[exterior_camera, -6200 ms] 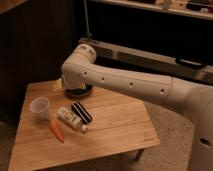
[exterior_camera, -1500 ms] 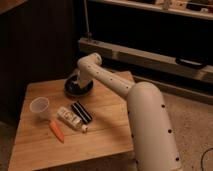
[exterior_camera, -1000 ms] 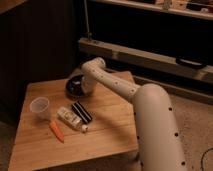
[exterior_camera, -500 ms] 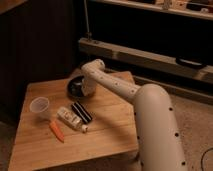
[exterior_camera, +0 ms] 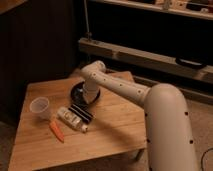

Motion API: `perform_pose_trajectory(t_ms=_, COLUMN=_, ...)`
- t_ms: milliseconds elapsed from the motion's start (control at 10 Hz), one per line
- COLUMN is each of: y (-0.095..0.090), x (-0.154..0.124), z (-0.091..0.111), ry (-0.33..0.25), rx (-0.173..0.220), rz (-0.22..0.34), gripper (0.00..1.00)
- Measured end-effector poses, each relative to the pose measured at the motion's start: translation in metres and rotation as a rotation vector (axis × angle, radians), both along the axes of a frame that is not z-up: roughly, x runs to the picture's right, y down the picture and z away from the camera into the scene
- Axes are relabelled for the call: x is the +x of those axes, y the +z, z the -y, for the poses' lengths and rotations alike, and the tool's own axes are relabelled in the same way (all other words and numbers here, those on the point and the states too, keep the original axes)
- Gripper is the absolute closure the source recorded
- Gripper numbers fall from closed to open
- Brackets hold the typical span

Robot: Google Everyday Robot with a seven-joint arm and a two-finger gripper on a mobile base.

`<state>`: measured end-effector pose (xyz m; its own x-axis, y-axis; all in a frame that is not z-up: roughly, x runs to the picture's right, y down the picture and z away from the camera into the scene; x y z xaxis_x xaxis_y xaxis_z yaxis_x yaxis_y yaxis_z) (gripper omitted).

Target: Push the ceramic bowl across the table

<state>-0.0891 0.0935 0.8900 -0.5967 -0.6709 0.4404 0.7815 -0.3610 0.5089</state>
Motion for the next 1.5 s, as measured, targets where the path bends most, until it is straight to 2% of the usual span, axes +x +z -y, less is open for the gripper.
perform_pose_trajectory(t_ms=200, y=-0.008, x=0.017, z=-0.028, ry=-0.004, rx=-0.046, rz=-0.035, gripper=1.00)
perform_pose_trajectory(t_ms=600, y=-0.034, x=0.051, z=-0.047, ry=-0.003, rx=-0.085, rz=-0.093, gripper=1.00)
perform_pose_trajectory(t_ms=800, y=-0.061, x=0.074, z=-0.060, ry=0.009, rx=-0.109, rz=-0.128, gripper=1.00)
perform_pose_trajectory(t_ms=900, y=-0.067, x=0.081, z=-0.067, ry=0.016, rx=-0.121, rz=-0.142, gripper=1.00)
perform_pose_trajectory(t_ms=1000, y=-0.079, x=0.092, z=-0.088, ry=0.032, rx=-0.154, rz=-0.174, gripper=1.00)
perform_pose_trajectory(t_ms=1300, y=-0.096, x=0.108, z=-0.140, ry=0.055, rx=-0.232, rz=-0.242, gripper=1.00)
perform_pose_trajectory(t_ms=1500, y=-0.104, x=0.121, z=-0.155, ry=0.063, rx=-0.265, rz=-0.282, gripper=1.00)
